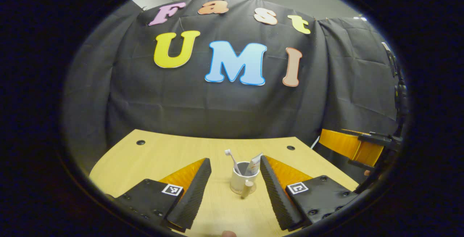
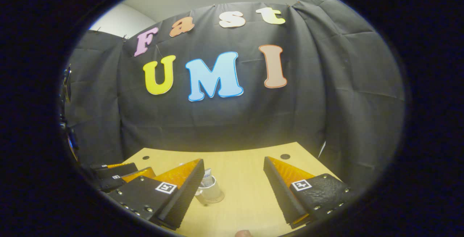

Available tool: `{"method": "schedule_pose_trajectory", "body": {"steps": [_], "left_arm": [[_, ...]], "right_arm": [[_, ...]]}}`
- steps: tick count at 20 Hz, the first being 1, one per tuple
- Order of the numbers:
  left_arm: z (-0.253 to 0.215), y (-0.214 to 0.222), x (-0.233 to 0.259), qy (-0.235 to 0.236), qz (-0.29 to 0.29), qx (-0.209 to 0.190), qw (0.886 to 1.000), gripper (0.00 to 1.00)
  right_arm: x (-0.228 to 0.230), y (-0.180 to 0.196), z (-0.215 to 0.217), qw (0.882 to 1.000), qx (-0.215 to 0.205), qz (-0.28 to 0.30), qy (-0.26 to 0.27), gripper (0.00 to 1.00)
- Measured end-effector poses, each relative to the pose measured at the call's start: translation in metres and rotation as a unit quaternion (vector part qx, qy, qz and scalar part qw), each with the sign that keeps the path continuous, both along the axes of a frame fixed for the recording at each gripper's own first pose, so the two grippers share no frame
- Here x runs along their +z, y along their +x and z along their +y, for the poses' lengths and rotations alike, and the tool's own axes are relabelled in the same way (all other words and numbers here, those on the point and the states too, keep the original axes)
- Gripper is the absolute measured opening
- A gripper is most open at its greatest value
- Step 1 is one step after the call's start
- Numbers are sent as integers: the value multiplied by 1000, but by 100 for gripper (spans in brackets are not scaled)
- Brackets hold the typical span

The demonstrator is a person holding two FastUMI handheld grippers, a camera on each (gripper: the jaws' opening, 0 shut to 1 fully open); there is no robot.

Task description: Put the toothbrush and toothpaste on the desktop into the cup, then pick up the cup and place it on the coaster on the desktop.

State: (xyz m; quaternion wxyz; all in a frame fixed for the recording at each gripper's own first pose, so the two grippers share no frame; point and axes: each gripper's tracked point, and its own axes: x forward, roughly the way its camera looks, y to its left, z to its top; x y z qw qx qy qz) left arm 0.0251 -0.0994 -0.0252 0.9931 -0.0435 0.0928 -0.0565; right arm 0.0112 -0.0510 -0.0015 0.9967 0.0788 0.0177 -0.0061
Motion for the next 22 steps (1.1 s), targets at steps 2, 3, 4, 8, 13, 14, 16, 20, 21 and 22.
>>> {"method": "schedule_pose_trajectory", "body": {"steps": [2, 3, 4, 8, 13, 14, 16, 20, 21, 22], "left_arm": [[7, -6, 7, -10, -11, -2, 1000, 89], [11, -9, 8, -12, -15, -2, 1000, 89], [14, -13, 11, -11, -23, -4, 1000, 89], [16, -13, 22, 1, -49, -22, 999, 83], [10, -7, 44, 16, -81, -32, 996, 95], [7, -6, 51, 13, -94, -34, 995, 95], [1, -5, 56, 10, -106, -34, 994, 88], [-11, -3, 57, 16, -117, -11, 993, 88], [-14, -5, 57, 14, -118, -4, 993, 88], [-17, -5, 58, 12, -120, 6, 993, 88]], "right_arm": [[3, -8, 5, 1000, -11, -8, -12, 99], [3, -12, 7, 1000, -15, -10, -19, 99], [3, -15, 8, 999, -22, -14, -29, 99], [8, -26, 8, 997, -44, -20, -54, 99], [24, -35, -1, 996, -61, -39, -59, 96], [26, -34, -3, 995, -64, -44, -58, 99], [31, -32, -7, 995, -64, -50, -58, 99], [31, -34, -21, 996, -43, -56, -52, 99], [28, -35, -26, 997, -39, -55, -45, 99], [28, -35, -30, 997, -34, -55, -39, 99]]}}
